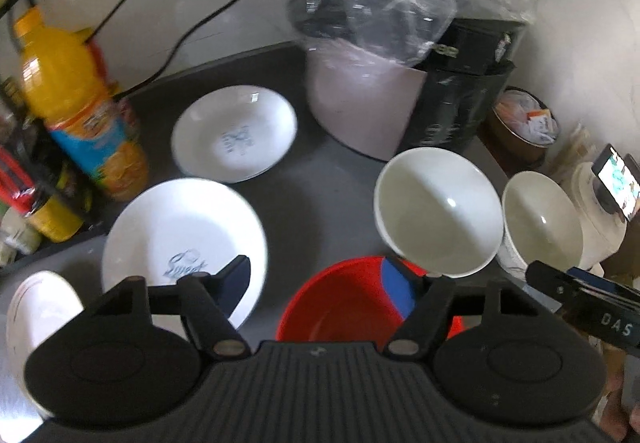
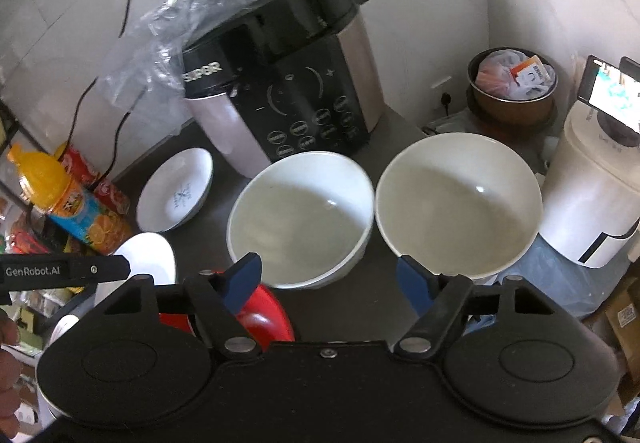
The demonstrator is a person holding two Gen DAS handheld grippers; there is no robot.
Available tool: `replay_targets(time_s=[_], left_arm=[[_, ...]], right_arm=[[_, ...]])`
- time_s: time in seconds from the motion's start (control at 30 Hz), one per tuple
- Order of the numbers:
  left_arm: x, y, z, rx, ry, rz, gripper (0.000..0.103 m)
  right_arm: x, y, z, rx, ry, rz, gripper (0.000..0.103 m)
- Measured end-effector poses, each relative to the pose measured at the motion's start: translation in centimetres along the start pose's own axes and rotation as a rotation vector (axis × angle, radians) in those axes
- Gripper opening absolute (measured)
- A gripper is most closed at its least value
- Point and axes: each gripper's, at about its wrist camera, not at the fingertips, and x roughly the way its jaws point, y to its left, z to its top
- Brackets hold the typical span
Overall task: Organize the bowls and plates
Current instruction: 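Reach the right tool to the plain white bowl and grip its rim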
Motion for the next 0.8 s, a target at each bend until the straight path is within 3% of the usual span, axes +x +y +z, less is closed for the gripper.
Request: replay_targets(time_s=[0.27, 0.37, 0.8], left_arm=[[3.0, -2.3, 2.0, 0.002, -0.001, -0.039, 0.057], [4.2, -2.9, 2.6, 0.01, -0.01, -0.04, 0.054], [10.9, -4.5, 4.2, 0.022, 0.061, -0.051, 0.04]], right_arm=[[2.7, -1.6, -0.1, 0.061, 0.052, 0.043, 0.045], [3.6, -2.0, -0.2, 0.123, 0.065, 0.073, 0.044], [7.8, -1.2, 0.6, 0.135, 0.113, 0.041, 0.038]])
